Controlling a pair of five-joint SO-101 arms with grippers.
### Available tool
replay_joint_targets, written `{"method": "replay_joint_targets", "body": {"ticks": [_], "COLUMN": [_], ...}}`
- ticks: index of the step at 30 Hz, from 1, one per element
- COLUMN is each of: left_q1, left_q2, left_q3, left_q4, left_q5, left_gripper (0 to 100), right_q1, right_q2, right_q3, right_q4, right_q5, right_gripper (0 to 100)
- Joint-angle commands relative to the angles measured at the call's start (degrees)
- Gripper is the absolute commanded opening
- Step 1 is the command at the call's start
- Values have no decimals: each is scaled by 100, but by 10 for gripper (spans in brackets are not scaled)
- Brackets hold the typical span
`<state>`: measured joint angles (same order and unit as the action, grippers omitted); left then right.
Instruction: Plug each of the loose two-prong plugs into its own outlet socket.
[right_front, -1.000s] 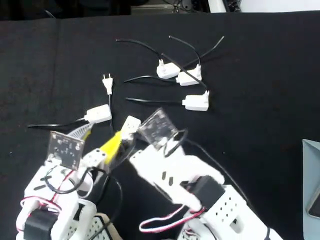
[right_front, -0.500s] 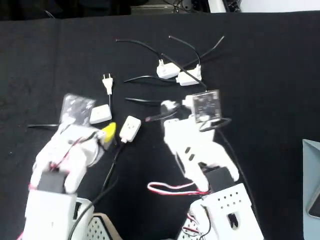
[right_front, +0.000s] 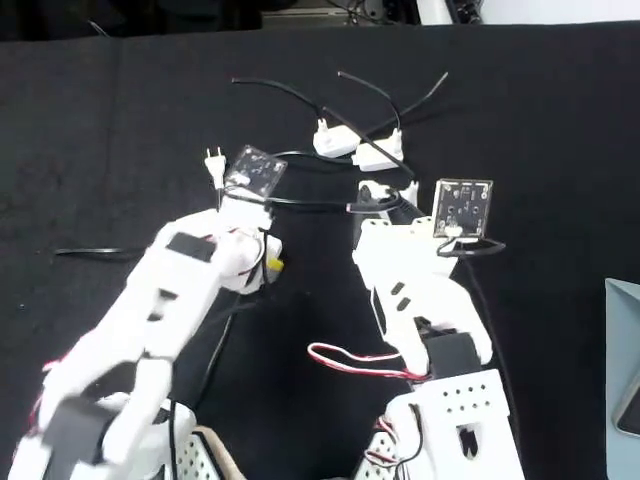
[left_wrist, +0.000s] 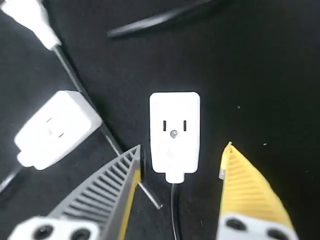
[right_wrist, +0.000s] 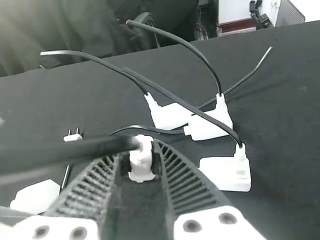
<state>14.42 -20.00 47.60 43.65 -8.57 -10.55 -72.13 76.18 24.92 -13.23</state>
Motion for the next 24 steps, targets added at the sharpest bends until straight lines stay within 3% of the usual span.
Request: {"method": "replay_joint_targets", "body": {"ticks": [1, 12, 17, 24], "left_q1": [40, -338, -725, -189], "left_q2": [923, 2092, 1459, 53], "left_q3": [-734, -1446, -1358, -708], "left_q4": [-105, -88, -9, 202], "left_q5": [-79, -527, -545, -536], "left_gripper": [258, 253, 257, 258], "right_q1": [70, 62, 62, 62], "right_q2": [31, 31, 31, 31], "right_q3": [-66, 13, 22, 22], "right_q4": [-97, -132, -132, -132], "right_q5": [-79, -70, -70, -62], "right_gripper": [14, 14, 14, 14]}}
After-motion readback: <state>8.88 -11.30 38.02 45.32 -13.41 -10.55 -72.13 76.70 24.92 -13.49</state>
